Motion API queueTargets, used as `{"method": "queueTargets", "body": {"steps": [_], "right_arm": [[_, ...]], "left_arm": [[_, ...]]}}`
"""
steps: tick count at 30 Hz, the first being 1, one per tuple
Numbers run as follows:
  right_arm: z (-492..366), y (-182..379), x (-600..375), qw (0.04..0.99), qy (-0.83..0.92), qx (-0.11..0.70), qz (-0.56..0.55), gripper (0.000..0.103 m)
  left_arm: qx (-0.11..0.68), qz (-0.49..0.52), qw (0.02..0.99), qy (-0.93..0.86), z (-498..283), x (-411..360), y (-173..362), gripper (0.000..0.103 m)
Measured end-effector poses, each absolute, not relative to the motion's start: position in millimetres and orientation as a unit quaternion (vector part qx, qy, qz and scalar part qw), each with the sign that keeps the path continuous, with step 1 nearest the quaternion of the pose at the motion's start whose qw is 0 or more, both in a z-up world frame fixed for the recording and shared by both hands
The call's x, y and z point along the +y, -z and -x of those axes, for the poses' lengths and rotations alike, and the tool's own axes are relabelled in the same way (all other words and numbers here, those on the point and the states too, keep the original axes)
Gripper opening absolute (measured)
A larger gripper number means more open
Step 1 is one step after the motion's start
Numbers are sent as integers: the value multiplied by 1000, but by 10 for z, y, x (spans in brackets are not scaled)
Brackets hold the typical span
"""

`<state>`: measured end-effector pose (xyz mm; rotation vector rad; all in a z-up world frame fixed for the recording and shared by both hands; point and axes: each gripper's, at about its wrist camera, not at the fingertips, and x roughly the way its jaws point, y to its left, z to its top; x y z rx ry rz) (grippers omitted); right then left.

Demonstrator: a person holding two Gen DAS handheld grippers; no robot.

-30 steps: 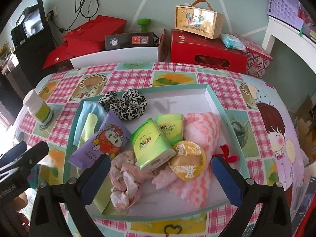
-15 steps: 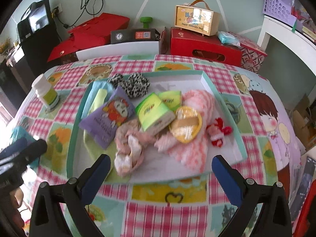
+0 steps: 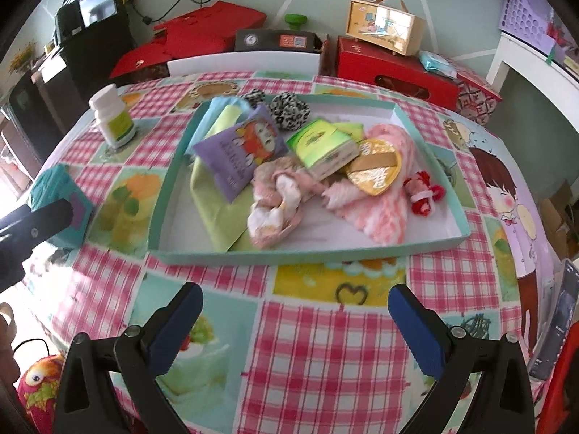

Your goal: Organize soft objects

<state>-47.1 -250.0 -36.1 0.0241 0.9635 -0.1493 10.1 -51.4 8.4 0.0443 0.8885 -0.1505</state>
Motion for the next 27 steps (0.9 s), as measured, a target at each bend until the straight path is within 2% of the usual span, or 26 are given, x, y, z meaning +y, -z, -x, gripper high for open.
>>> {"method": "queueTargets", "body": {"steps": [27], "right_arm": [[608, 414, -2531, 889, 99, 446, -28, 103]], "left_arm": [[463, -91, 882, 11, 91, -500, 213, 96]]}}
